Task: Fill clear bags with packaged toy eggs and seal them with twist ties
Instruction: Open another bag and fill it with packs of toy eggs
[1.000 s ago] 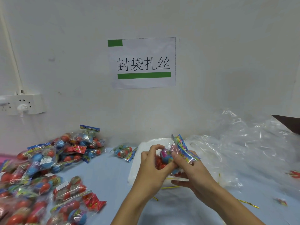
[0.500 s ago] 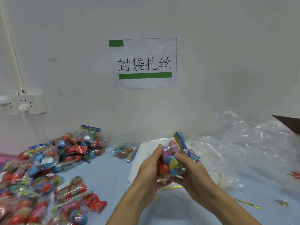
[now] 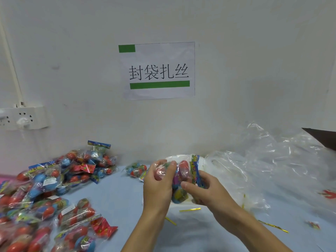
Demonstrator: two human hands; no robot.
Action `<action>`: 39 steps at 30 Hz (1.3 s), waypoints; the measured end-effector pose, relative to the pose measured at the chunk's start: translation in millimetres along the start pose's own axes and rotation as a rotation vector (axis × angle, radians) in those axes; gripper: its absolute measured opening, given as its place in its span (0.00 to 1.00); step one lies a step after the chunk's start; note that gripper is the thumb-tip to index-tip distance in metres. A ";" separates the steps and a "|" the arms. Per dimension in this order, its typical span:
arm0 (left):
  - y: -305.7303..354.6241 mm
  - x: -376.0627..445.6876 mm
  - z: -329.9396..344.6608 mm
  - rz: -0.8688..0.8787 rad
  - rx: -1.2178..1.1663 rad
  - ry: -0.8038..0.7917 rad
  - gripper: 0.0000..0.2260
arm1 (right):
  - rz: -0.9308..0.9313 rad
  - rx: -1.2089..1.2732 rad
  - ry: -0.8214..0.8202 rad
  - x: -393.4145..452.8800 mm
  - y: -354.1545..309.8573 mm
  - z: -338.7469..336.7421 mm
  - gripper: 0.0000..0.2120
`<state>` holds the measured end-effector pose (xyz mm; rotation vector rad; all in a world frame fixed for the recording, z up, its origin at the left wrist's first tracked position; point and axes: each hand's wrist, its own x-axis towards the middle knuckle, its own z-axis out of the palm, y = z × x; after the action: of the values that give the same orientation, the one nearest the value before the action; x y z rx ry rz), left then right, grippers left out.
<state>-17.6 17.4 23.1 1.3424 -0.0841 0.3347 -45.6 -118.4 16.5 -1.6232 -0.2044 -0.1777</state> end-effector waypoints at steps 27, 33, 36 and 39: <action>-1.6 -12.2 14.3 0.209 0.282 0.109 0.10 | -0.336 -0.280 0.209 -2.0 7.3 27.7 0.18; -2.4 -14.2 18.1 0.086 0.064 -0.104 0.11 | -0.250 -0.250 0.341 2.9 9.6 20.5 0.15; -3.4 -13.0 17.0 0.016 -0.006 -0.212 0.05 | -0.138 -0.208 0.405 6.3 12.3 15.6 0.19; -3.3 -12.9 17.4 -0.042 -0.021 -0.258 0.04 | -0.073 -0.196 0.439 7.6 12.8 13.9 0.20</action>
<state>-26.7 -2.4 20.8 1.3595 -0.2735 0.1234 -35.3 -105.1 5.0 -1.7279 0.0945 -0.6180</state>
